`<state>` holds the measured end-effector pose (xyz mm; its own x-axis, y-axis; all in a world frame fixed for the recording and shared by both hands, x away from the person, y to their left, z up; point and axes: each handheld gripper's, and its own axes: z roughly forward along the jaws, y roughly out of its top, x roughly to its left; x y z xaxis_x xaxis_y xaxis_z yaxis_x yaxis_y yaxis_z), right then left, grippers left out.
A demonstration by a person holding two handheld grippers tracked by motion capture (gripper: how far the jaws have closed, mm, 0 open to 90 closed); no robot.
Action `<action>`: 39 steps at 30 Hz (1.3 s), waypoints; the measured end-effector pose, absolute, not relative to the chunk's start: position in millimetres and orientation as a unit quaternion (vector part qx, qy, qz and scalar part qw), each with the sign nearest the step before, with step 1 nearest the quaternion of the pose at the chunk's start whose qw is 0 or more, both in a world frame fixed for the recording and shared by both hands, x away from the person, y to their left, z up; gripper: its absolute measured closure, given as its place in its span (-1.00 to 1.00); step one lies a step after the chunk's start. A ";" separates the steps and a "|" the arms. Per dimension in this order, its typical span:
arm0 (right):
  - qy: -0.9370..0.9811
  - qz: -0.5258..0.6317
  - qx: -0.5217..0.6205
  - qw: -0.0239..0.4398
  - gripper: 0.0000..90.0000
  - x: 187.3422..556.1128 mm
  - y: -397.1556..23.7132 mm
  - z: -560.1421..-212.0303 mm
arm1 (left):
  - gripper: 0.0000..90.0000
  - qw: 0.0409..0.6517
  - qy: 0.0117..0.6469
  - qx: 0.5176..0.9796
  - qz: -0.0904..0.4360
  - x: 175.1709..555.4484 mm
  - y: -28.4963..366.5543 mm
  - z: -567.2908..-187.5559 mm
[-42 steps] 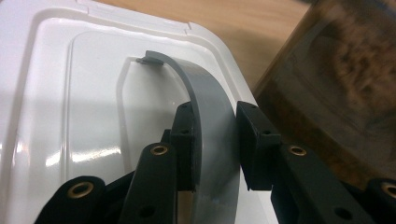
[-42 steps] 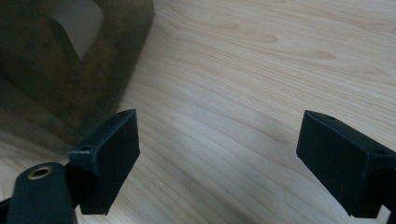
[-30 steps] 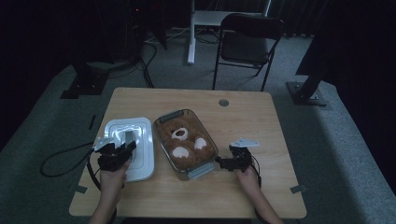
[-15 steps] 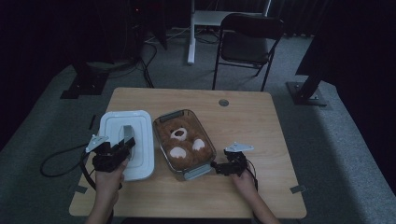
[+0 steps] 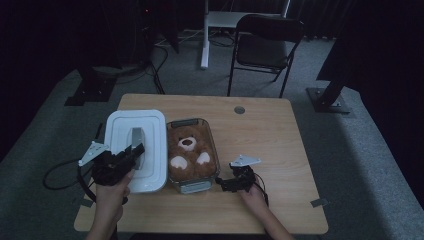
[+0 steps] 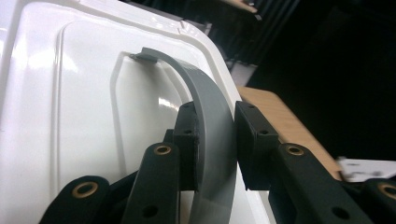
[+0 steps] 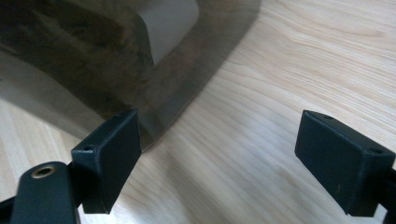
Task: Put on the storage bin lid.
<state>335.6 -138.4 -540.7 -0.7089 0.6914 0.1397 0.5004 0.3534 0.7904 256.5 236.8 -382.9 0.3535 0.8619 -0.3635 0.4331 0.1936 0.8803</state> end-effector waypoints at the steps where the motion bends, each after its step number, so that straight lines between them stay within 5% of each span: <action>1: 0.815 0.436 0.365 0.107 -0.70 334.7 -135.4 -540.7 | 0.62 0.559 0.531 0.608 0.188 256.9 234.0 -381.9; 10: 0.831 0.428 0.338 0.106 -0.72 328.3 -118.5 -542.3 | 0.62 0.569 0.519 0.622 0.145 274.9 211.1 -380.3; 19: 0.801 0.433 0.391 0.137 -0.71 336.3 -154.9 -537.0 | 0.62 0.566 0.521 0.633 0.091 302.5 173.1 -394.9; 39: 0.793 0.430 0.405 0.152 -0.71 339.0 -167.0 -534.5 | 0.61 0.556 0.561 0.605 0.096 320.7 130.7 -416.5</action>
